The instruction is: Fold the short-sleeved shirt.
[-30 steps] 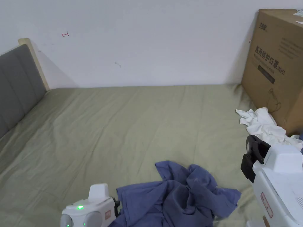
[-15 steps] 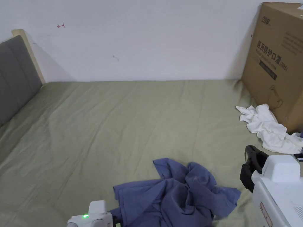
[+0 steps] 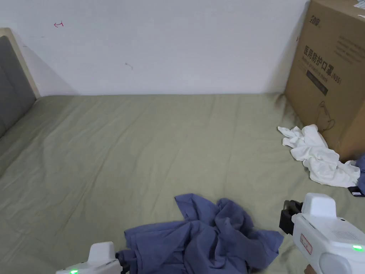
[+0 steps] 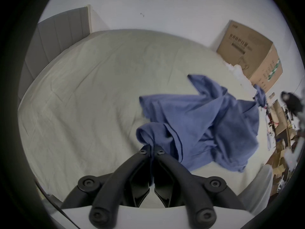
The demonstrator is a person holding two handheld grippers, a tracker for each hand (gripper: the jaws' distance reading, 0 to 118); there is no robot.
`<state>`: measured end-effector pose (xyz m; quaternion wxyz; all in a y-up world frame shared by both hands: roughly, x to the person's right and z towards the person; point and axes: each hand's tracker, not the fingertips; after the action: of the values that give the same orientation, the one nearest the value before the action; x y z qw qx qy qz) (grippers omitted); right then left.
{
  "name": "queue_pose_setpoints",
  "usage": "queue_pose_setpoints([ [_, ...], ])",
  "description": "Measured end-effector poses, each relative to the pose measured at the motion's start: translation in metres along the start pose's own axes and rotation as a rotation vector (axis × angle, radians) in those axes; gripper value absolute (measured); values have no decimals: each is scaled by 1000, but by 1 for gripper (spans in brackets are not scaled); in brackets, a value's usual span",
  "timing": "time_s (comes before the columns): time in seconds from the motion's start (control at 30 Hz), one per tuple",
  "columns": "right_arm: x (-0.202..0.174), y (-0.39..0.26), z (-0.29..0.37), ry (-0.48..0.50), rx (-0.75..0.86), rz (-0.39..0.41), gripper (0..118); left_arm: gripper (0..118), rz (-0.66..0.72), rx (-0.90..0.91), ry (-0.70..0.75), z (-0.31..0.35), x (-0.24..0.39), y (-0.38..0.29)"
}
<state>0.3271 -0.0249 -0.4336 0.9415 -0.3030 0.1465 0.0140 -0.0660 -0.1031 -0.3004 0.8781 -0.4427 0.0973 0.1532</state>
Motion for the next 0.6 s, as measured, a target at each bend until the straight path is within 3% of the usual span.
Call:
queue_pose_setpoints([
  [0.13,17,-17,-66,23,-191,-3,91,1,21,47,-48,14,-2,12],
  [0.17,18,-21,-78,14,-227,10,97,1,22,51,-50,15,-2,14],
  [0.23,18,-32,-99,-7,-295,25,98,1,21,54,-54,15,0,17],
  [0.3,20,-43,-118,-18,-355,57,97,1,22,54,-59,13,0,19],
  [0.37,8,-48,-115,-48,-392,73,88,1,21,47,-59,11,0,20],
  [0.5,6,-54,-117,-4,-457,17,40,1,11,37,-55,8,0,19],
  [0.57,1,-54,-113,23,-442,12,6,1,9,35,-55,8,-1,18],
  [0.6,-3,-50,-105,24,-434,25,6,1,10,35,-54,8,-1,18],
])
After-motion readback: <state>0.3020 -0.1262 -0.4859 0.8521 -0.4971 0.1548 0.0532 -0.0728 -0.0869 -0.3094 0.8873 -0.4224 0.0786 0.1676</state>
